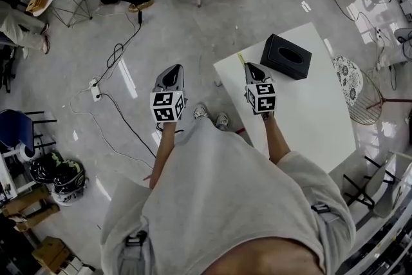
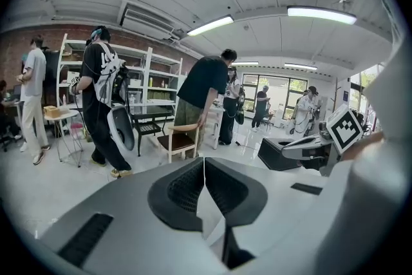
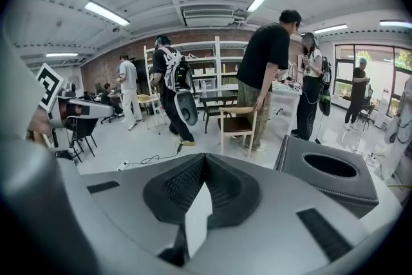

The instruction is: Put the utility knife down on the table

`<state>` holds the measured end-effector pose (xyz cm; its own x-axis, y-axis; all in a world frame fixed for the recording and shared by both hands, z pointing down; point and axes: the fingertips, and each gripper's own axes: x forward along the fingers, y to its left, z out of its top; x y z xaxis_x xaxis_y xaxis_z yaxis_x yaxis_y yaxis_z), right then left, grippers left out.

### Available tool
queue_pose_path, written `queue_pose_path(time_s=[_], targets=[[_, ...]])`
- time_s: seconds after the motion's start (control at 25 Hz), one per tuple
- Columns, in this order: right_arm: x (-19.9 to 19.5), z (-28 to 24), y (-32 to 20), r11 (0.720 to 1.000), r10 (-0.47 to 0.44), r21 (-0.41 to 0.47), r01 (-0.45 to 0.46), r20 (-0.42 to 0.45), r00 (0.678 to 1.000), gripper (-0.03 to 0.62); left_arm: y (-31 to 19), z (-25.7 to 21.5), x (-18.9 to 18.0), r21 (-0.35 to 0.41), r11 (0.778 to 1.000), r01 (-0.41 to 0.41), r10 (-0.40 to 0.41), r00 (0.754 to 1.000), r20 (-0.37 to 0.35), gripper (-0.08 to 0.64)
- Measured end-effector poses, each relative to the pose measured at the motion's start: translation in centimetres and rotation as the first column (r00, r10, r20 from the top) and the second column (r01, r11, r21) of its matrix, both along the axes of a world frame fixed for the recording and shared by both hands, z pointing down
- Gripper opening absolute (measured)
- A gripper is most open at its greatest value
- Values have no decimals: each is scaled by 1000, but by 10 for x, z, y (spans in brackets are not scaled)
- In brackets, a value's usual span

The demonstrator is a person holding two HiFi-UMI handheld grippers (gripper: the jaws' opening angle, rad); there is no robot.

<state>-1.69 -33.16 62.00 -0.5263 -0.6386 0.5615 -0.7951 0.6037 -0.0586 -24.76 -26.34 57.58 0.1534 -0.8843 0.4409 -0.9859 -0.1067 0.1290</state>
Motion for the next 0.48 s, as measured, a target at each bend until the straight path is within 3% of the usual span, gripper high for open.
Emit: queue_pose_path(time_s=[0.48], targets=[[-24, -59, -43, 988, 1, 157, -6, 30, 1000, 31, -40, -41, -25, 117, 993, 15, -17, 1000, 16, 23]])
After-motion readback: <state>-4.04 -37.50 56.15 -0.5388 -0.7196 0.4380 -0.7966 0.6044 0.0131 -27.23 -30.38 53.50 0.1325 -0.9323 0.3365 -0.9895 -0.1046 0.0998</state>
